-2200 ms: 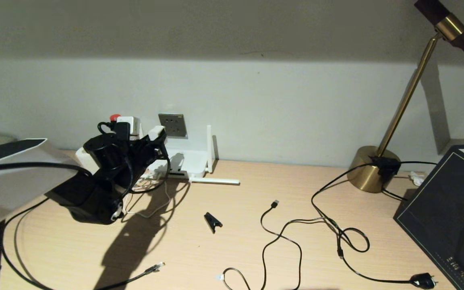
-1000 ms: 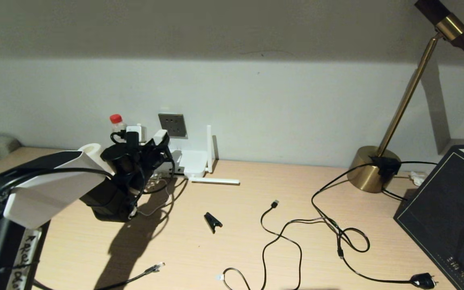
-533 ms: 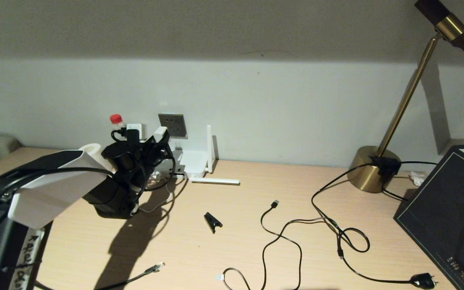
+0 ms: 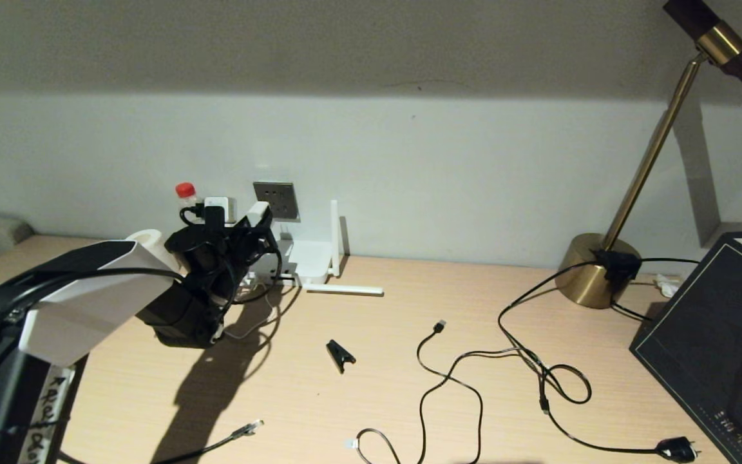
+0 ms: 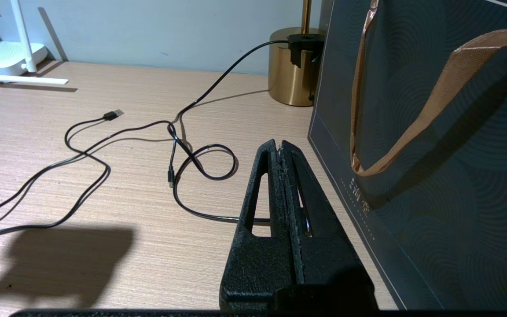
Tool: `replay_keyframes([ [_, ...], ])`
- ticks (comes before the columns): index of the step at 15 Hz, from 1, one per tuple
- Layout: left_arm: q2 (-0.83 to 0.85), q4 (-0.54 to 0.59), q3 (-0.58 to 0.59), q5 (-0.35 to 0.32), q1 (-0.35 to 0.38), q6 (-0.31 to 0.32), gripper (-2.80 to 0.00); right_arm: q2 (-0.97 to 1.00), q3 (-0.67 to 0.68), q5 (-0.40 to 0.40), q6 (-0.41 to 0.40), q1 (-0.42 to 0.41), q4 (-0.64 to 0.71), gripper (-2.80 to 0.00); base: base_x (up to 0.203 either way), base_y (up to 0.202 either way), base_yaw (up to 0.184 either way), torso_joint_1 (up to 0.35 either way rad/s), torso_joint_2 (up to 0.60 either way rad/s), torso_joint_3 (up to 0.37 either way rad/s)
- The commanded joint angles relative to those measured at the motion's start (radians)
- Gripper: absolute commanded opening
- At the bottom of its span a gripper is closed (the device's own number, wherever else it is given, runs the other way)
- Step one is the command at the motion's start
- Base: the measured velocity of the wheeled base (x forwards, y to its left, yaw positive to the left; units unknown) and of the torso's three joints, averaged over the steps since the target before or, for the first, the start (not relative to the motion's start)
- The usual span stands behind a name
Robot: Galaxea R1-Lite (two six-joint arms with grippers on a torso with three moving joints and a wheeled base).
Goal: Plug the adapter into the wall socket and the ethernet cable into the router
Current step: Align plug and socket
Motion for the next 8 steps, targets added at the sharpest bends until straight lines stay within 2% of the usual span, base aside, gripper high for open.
replay_keyframes([
  [1, 0.006, 0.005, -0.018, 0.000, 0.001, 0.000, -2.80, 0.002, 0.035, 0.000, 0.000, 0.000, -0.001, -2.80, 0.000, 0.000, 0.000, 0.000, 0.00, 0.000],
  [8, 0.025, 0.013, -0.039, -0.002, 0.002, 0.000, -2.80, 0.002, 0.035, 0.000, 0.000, 0.000, -0.001, -2.80, 0.000, 0.000, 0.000, 0.000, 0.00, 0.000],
])
